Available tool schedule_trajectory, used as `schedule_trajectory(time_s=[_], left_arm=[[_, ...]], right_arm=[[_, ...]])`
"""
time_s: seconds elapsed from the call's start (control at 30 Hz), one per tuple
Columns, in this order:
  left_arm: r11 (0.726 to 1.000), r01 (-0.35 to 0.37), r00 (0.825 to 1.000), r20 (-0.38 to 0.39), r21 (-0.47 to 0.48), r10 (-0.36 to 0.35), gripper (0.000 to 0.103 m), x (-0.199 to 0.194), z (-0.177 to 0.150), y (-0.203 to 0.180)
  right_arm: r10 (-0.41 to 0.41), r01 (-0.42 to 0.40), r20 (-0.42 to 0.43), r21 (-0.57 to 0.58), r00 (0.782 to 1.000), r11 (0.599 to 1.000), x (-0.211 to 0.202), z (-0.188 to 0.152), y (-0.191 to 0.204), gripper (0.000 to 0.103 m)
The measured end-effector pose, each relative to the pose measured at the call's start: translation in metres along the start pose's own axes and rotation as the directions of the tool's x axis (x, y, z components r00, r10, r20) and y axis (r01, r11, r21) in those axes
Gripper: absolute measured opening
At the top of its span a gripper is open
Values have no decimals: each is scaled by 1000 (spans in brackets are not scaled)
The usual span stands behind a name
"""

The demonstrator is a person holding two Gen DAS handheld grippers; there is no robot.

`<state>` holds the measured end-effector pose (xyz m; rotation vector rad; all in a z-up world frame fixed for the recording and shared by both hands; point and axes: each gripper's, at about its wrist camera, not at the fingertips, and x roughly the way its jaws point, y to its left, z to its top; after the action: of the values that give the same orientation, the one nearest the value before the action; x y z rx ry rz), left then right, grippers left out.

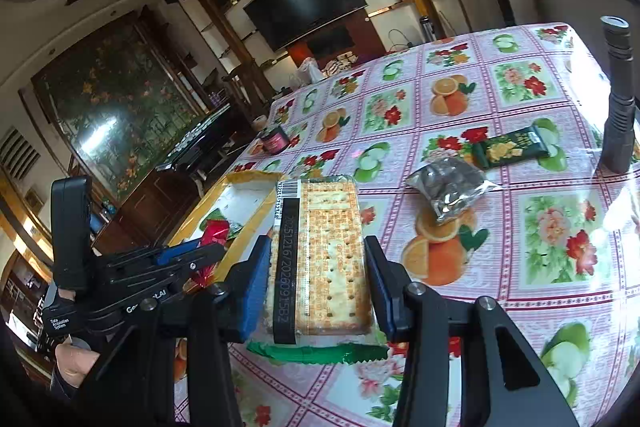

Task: Organize snacks
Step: 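Carry the red bar into the tray while the right tool carries the cracker pack, then release the red bar in the tray while the right tool lowers and releases the crackers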

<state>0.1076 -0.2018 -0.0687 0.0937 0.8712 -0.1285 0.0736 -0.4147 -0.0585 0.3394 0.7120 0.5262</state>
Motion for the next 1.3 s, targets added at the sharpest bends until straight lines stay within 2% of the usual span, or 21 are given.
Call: schedule_trajectory(time_s=[0.27,0.8,0.87,0.93,1.1,1.17,1.23,1.3], left_arm=[[999,-29,999,20,-34,30,21,-11,-9,25],[992,-56,998,8,-113,57,22,-11,-23,71],[990,-56,998,4,-128,57,22,-10,-25,80],[988,-56,998,-1,-142,56,22,-10,-27,88],[979,-66,998,-21,-193,63,22,-5,-35,114],[974,-69,998,-26,-214,64,22,-5,-38,124],[971,-71,997,-27,-227,67,22,-4,-38,129],[970,-68,998,-25,-233,64,22,-4,-39,132]], right_arm=[[33,-34,-36,-34,999,999,15,-7,27,45],[62,-70,-92,-87,994,994,40,-9,63,45],[73,-82,-97,-89,993,993,43,-8,65,43],[80,-90,-106,-94,991,992,48,-8,69,36],[50,-64,-136,-105,989,992,61,-12,69,35],[33,-55,-187,-116,982,992,67,-17,69,37],[-24,-14,-232,-160,972,987,72,-26,73,50],[-69,6,-279,-223,958,975,78,-40,80,51]])
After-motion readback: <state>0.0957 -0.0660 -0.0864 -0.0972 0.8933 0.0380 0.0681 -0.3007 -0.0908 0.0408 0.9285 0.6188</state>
